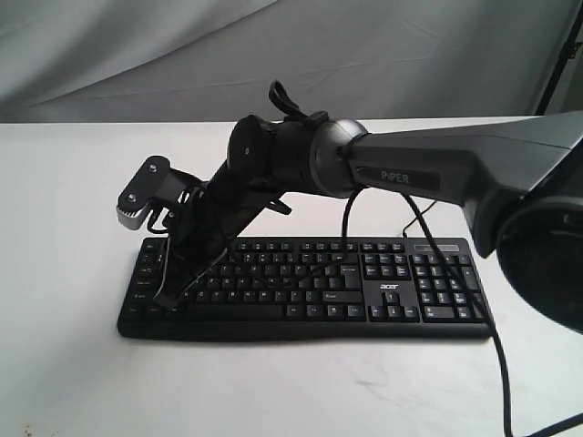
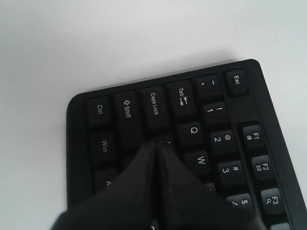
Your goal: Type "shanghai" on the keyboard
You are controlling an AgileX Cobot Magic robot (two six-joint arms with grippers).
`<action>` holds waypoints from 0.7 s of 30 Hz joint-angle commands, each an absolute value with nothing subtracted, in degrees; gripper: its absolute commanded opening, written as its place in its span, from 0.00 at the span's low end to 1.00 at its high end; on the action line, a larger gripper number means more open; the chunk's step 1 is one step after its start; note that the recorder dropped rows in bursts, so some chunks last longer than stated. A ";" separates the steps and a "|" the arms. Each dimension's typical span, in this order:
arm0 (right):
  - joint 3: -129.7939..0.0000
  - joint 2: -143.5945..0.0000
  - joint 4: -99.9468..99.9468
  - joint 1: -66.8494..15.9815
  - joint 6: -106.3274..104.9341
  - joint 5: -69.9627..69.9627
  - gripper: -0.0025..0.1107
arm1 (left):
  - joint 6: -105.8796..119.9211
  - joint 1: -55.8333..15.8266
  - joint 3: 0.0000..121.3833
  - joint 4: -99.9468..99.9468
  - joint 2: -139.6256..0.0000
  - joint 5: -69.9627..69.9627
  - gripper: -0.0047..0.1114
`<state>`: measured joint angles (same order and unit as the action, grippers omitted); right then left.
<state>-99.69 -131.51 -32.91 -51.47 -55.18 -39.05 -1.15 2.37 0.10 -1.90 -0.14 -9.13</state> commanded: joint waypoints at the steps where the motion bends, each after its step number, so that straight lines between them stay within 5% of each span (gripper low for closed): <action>1: -100.13 -131.73 -32.32 -51.47 -55.66 -37.78 0.02 | -1.31 2.00 0.00 -1.90 0.00 -8.79 0.04; 21: -100.13 -134.90 -31.65 -51.47 -55.54 -37.30 0.02 | -1.31 2.00 0.00 -1.90 0.00 -8.79 0.04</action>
<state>-99.79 -134.47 -31.44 -51.47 -55.33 -36.85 -1.15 2.37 0.10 -1.90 -0.14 -9.13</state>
